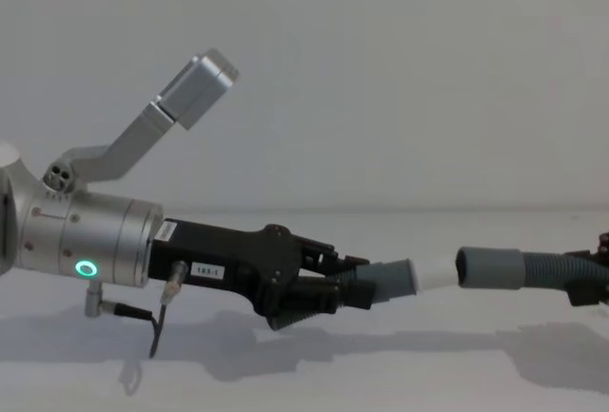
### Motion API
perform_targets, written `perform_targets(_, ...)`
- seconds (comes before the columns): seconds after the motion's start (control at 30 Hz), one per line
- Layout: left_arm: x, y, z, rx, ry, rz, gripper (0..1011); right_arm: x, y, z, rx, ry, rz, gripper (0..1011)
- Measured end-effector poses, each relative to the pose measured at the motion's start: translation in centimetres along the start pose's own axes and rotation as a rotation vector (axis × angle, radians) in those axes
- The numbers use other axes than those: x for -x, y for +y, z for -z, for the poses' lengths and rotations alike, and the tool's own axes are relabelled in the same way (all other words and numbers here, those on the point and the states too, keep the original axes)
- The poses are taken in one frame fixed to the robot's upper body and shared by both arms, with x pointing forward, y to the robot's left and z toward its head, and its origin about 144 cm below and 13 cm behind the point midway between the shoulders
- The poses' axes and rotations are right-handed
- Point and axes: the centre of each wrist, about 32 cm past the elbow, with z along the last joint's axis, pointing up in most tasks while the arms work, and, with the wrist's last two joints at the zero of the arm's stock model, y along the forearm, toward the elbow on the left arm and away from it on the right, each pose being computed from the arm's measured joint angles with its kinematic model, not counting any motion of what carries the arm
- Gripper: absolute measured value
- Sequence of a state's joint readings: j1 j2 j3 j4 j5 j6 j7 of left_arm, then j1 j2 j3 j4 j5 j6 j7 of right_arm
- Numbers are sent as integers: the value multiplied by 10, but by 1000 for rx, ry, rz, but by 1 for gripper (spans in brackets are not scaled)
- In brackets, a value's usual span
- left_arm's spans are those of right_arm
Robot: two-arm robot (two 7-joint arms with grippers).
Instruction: Use both hands to pick up one end of the pipe from the table, align the ends, and insert them.
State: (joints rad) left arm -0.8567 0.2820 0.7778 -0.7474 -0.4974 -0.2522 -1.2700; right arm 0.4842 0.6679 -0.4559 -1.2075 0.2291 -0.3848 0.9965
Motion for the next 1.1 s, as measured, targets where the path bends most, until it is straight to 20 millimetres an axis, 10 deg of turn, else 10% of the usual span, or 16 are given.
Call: perform_targets(1.1,-8,-1,2,20,2,3,325,0,0,0,0,0,0,226)
